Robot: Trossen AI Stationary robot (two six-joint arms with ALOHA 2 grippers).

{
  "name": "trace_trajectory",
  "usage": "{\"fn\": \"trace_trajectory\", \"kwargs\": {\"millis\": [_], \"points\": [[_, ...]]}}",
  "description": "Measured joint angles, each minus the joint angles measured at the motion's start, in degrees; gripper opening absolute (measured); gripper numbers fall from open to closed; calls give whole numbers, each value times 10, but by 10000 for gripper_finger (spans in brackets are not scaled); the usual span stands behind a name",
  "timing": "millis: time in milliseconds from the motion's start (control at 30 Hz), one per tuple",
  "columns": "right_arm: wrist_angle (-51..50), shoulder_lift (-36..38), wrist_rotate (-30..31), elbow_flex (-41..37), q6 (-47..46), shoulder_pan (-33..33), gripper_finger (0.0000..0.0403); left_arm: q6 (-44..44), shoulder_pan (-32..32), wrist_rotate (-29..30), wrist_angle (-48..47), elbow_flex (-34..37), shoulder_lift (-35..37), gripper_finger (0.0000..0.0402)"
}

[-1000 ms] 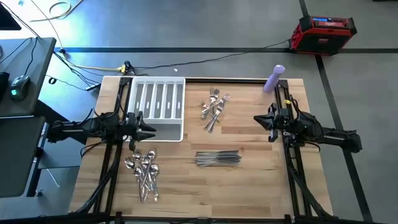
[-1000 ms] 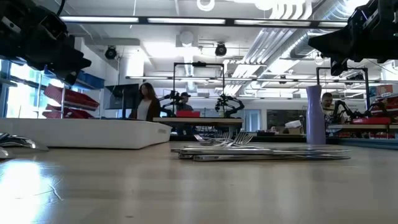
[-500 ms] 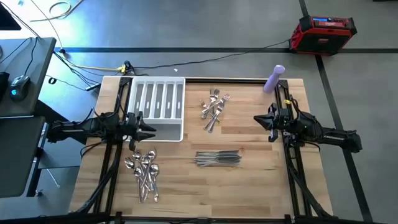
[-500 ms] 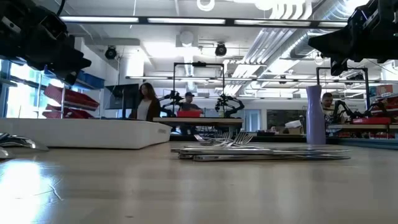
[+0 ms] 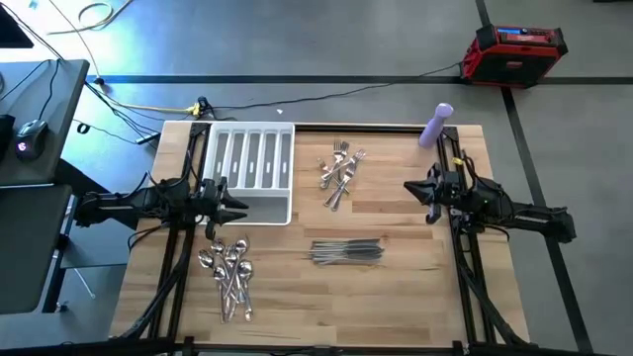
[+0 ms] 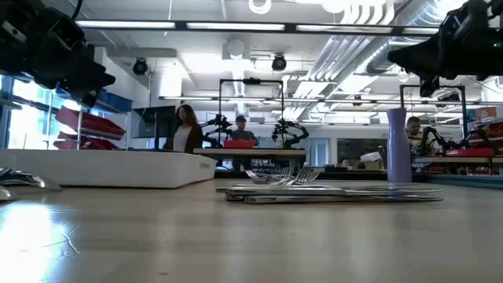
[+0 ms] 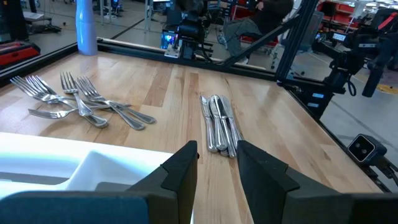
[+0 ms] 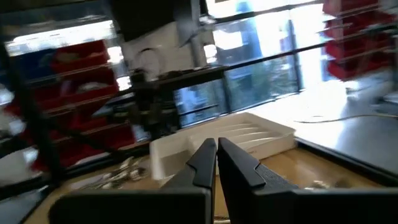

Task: Sort silverware
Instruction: Put the fork in the silverware tray

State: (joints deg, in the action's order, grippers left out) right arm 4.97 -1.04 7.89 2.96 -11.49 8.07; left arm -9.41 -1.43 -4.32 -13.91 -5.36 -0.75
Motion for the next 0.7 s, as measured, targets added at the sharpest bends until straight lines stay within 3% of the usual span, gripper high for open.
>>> {"fn": "trace_trajectory", "kwargs": {"millis": [100, 200, 433, 533, 700], "points": [[2, 0, 31, 0, -6, 0, 2, 0, 0, 0, 1, 0, 0, 97], [10, -1, 36, 0, -77, 0, 2, 0, 0, 0, 4, 0, 0, 97], [32, -1, 172, 0, -234, 2, 2, 15, 0, 34, 4, 0, 0, 97], [54, -11, 159, 0, -233, 2, 2, 19, 0, 42, 5, 0, 0, 97], [176, -82, 136, 0, -246, 2, 10, -10, 0, 92, 4, 0, 0, 97]]}}
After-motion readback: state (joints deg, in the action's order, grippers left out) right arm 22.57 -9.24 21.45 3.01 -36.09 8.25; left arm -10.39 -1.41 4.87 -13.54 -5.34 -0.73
